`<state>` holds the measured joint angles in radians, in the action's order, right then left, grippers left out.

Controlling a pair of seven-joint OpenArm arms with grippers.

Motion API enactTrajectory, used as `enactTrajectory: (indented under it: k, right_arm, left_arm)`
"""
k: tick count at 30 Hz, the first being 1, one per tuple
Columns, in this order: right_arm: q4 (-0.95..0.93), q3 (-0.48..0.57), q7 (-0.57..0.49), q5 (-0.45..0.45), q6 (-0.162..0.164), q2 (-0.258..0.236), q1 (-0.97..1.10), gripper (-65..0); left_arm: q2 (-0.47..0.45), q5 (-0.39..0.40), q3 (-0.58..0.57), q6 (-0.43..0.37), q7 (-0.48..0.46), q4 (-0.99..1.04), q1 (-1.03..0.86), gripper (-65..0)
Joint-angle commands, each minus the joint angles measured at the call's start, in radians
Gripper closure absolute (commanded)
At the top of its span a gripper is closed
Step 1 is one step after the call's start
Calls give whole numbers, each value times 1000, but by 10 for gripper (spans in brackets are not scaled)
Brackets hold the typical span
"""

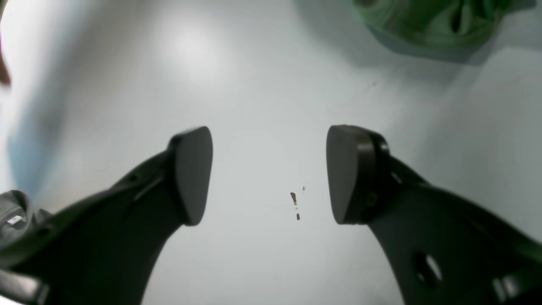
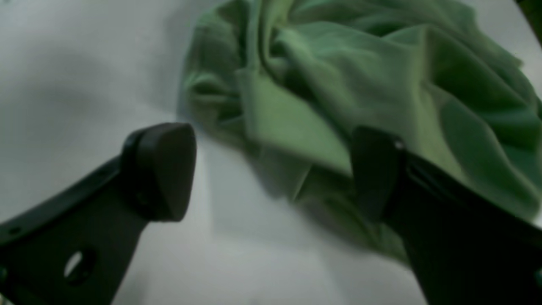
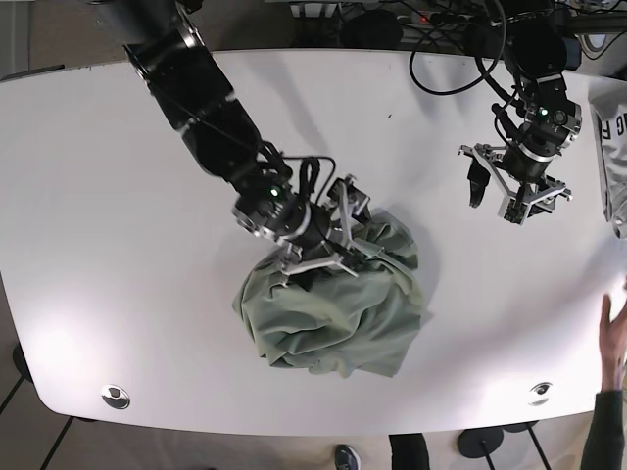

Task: Fold the T-shirt properly

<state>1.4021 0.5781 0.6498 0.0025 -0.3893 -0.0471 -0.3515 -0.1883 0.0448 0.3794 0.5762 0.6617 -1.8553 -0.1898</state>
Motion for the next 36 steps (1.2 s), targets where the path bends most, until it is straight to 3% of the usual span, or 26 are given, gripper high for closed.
enactTrajectory:
  k: [1, 4, 7, 9, 14, 20, 23, 25, 26, 30, 36]
  right_arm:
    - [-82, 20, -71, 1, 3, 25, -65, -544]
    - [-229, 62, -149, 1, 3, 45, -117, -528]
    - [-321, 73, -206, 1, 3, 62, -128, -390]
    - [-350, 73, -249, 1, 11, 62, -134, -331]
    - [-436, 67, -345, 1, 17, 60, -143, -314]
    - [-452, 67, -419, 1, 140, 42, -145, -312]
    - [-452, 67, -419, 1, 140, 42, -142, -279]
    - [-452, 67, -419, 1, 140, 42, -139, -68]
    - [-450, 67, -417, 4, 140, 42, -137, -8]
    - [-338, 23, -387, 1, 140, 42, -87, -16]
    - [93, -137, -167, 1, 129, 42, 6, -17]
  left_arm:
    - [-3, 8, 5, -2, -20, -20, -6, -383]
    - [-3, 7, 5, -2, -20, -16, -7, -383]
    - [-3, 10, 5, -2, -20, -4, -20, -383]
    - [-1, 10, 3, -2, -20, -2, -20, -383]
    - [34, 7, 0, -2, -20, -2, -26, -383]
    - [60, 7, -3, 0, -20, -2, -38, -383]
    - [60, 7, -3, 0, -20, 0, -40, -383]
    - [60, 7, -3, 0, -20, 0, -40, -383]
    - [60, 7, -3, 0, -20, 0, -40, -383]
    - [60, 11, -3, 0, -20, -4, -40, -383]
    - [80, 13, -3, 0, -20, -11, -37, -383]
